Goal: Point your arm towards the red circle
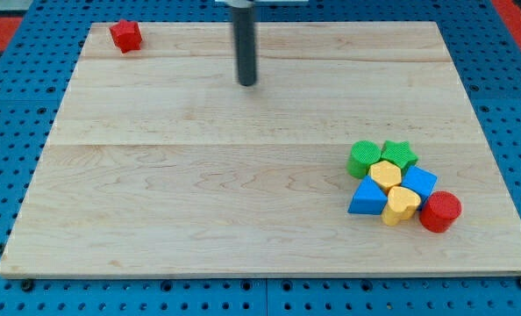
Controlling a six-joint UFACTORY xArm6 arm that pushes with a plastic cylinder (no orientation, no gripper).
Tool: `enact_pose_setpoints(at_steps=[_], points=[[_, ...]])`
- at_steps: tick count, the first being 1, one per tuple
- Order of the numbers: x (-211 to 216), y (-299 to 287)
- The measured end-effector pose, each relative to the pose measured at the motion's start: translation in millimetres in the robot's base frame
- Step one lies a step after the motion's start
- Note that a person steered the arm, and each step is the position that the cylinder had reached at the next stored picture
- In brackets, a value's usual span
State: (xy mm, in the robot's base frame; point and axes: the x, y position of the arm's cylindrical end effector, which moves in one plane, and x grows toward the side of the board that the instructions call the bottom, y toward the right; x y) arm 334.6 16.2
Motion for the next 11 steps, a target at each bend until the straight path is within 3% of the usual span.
enact_pose_setpoints(at_steps=[3, 5, 7, 9, 11], points=[[60.9, 237.0], [161.7, 301.6], [257.8, 292.9], [272.6, 240.7], [268.6, 224.7]])
